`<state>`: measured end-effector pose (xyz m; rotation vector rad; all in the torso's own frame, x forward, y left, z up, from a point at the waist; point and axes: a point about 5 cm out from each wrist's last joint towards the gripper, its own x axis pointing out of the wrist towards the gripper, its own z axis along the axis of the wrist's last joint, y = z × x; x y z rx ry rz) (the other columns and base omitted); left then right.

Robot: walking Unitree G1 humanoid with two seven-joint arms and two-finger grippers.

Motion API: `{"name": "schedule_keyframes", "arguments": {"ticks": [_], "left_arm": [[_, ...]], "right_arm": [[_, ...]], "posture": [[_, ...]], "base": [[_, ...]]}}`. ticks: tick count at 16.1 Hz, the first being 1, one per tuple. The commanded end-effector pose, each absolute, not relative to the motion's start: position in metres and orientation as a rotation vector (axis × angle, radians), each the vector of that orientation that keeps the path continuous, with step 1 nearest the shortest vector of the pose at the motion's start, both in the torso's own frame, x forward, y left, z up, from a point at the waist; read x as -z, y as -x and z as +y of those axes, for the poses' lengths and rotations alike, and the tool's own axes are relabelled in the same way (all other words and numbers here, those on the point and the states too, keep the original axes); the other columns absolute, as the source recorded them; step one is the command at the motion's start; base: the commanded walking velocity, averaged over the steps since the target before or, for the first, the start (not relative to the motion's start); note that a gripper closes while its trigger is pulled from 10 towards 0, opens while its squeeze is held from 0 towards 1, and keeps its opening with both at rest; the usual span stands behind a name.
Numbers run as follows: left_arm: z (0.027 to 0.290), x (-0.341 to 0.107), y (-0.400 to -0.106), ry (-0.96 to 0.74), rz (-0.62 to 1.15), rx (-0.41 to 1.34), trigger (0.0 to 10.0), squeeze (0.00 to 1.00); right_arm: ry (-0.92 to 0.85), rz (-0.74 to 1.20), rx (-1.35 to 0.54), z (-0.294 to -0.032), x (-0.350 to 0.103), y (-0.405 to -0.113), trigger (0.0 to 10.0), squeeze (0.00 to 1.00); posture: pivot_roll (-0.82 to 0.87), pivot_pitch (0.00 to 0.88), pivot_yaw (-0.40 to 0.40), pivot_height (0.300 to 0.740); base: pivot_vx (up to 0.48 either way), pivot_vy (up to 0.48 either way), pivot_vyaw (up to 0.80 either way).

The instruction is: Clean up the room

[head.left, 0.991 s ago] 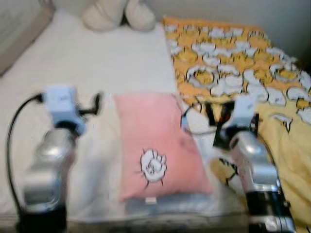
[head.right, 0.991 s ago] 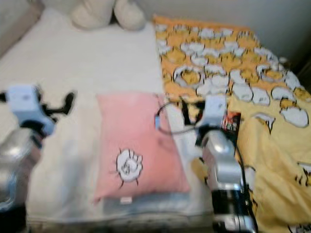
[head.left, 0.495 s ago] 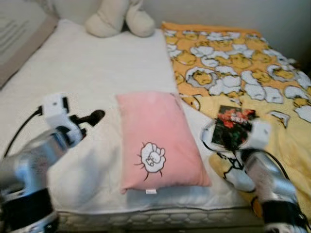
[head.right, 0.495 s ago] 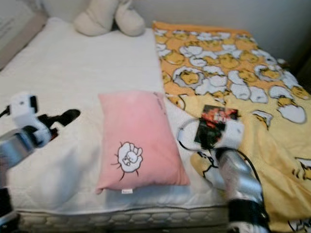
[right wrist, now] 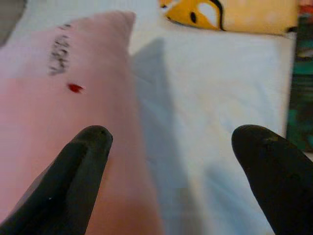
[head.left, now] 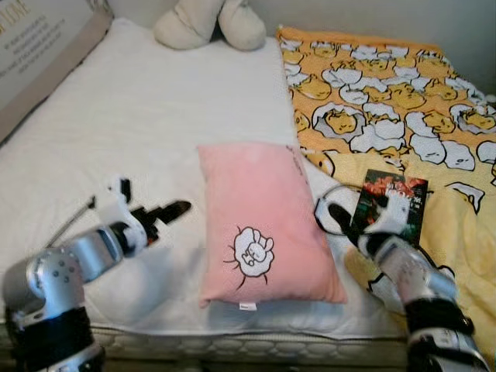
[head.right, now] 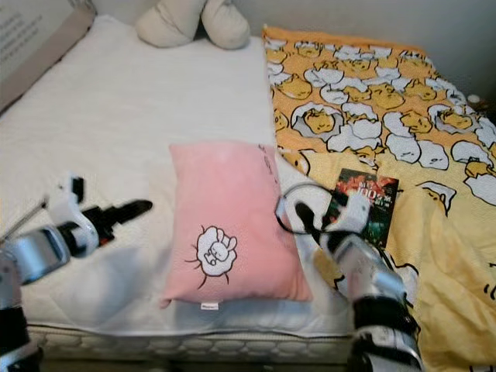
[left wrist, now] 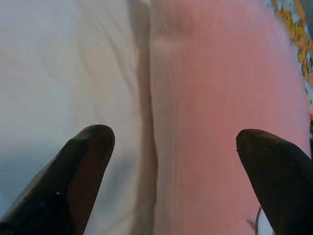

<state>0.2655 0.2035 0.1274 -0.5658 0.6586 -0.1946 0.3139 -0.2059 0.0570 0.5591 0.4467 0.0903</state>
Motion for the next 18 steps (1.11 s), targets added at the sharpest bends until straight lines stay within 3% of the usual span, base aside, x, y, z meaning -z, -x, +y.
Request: {"name": "schedule_keyframes", "arguments": {"ticks": [1, 5, 12, 16, 18], "left_arm": [[0.198, -0.12, -0.262, 0.582, 0.702, 0.221, 10.0, 0.0], [0.171, -0.125, -0.261, 0.662, 0.733, 0.35, 10.0, 0.0], [0.126, -0.1, -0.271, 0.656, 0.845, 0.446, 10.0, 0.0], [0.117, -0.087, -0.272, 0.622, 0.863, 0.463, 10.0, 0.0], [0.127, -0.084, -0.276, 0.562, 0.836, 0.445, 10.0, 0.0]], "right_arm": [[-0.604, 0.44, -0.072, -0.208, -0.055, -0.313, 10.0, 0.0], [-0.706, 0.441, -0.116, -0.186, -0.054, -0.317, 10.0, 0.0], [-0.755, 0.483, -0.166, -0.154, -0.048, -0.323, 10.0, 0.0], [-0.771, 0.486, -0.185, -0.143, -0.048, -0.325, 10.0, 0.0], [-0.772, 0.488, -0.185, -0.145, -0.047, -0.325, 10.0, 0.0]], "posture": [[0.17, 0.0, -0.055, 0.74], [0.17, 0.0, -0.053, 0.74], [0.17, 0.0, -0.061, 0.74], [0.16, 0.0, -0.054, 0.74], [0.16, 0.0, -0.054, 0.74]], "base": [[0.0, 0.0, 0.0], [0.0, 0.0, 0.0], [0.0, 0.0, 0.0], [0.0, 0.0, 0.0], [0.0, 0.0, 0.0]]}}
